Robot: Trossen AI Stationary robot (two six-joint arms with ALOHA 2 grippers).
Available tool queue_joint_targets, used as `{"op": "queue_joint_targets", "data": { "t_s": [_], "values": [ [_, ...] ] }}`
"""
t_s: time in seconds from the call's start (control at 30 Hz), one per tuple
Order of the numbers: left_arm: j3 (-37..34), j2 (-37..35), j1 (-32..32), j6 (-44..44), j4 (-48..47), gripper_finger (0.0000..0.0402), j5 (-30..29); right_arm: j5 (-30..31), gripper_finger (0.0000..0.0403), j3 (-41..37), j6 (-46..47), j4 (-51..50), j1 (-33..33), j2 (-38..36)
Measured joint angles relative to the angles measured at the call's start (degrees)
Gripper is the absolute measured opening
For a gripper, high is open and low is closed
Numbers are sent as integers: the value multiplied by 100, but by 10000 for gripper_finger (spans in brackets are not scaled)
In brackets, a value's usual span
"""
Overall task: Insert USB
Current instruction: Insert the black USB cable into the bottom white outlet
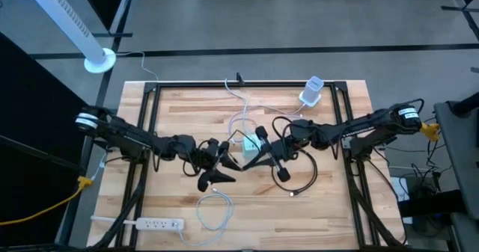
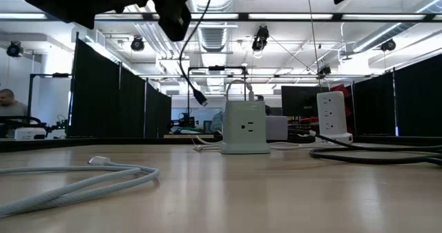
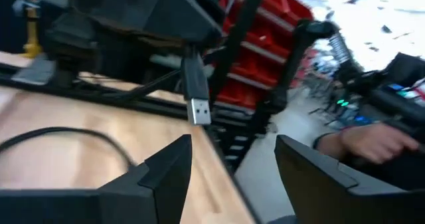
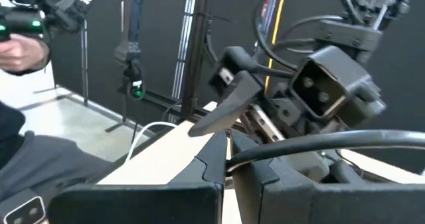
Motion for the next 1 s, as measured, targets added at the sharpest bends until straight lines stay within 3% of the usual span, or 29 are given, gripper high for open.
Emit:
{"op": "queue_joint_targets", "data": {
  "t_s": [0.37, 0.47, 0.63, 0.73, 0.87, 1.0],
  "values": [
    [2, 437, -11, -601, 629, 238, 147, 3, 0, 0, -675, -123, 309, 0],
    [53, 564, -11, -486, 627, 249, 109, 139, 0, 0, -467, -119, 308, 0],
    [101, 581, -11, -169, 551, 255, 63, 924, 0, 0, 476, -97, 305, 0],
    [101, 321, -11, -134, -35, 249, 61, 1021, 0, 26, 1193, -102, 323, 0],
    [151, -274, -13, -83, -1548, 230, -143, 1016, 0, 212, 1585, -403, 426, 2],
    [298, -878, -179, 43, -2954, 206, -998, 1475, 0, 526, 1562, -760, 599, 121]
  ]
}}
